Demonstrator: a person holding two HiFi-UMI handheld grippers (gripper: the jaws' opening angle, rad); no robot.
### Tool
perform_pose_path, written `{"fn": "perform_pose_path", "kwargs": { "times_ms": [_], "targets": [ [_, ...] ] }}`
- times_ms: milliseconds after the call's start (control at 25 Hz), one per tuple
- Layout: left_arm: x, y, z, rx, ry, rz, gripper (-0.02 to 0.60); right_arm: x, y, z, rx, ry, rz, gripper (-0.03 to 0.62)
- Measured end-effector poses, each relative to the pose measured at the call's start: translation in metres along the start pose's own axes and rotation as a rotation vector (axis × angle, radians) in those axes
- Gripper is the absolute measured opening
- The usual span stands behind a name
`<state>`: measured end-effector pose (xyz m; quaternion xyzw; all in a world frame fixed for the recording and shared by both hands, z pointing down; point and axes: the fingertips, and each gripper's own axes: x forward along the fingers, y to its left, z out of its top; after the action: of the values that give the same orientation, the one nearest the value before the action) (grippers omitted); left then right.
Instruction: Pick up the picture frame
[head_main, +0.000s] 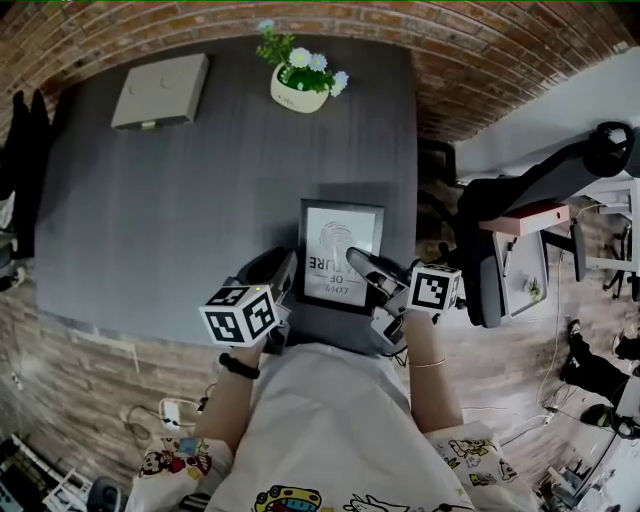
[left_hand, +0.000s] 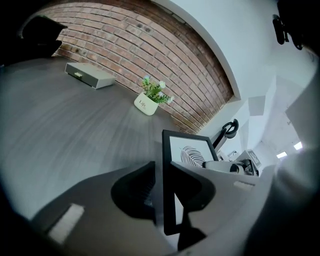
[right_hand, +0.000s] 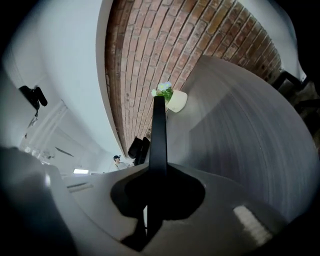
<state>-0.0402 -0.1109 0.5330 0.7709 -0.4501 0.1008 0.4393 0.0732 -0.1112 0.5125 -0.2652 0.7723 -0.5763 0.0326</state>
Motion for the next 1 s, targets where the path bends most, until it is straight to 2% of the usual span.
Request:
{"fn": "perform_pose_path", "kwargs": {
  "times_ms": [240,640,1000],
  "targets": [
    [-0.023,-0.022,0.035,0.070,-0.099,-0.013,0.103,-0.011,0.038,0.018,-0.104,-0.027,0.009,0.012],
    [-0.057,-0.066,0.083,0.189,-0.243,-0.041,0.097,-0.045,0.086,0.060,-0.283,-0.189,0.025,0.012],
    [-0.093,-0.097,0.104,0.300,-0.351,-0.049,0.073,-0.066,0.133,0.068,-0.617,-0.256,-0.085,0.013]
  ]
}}
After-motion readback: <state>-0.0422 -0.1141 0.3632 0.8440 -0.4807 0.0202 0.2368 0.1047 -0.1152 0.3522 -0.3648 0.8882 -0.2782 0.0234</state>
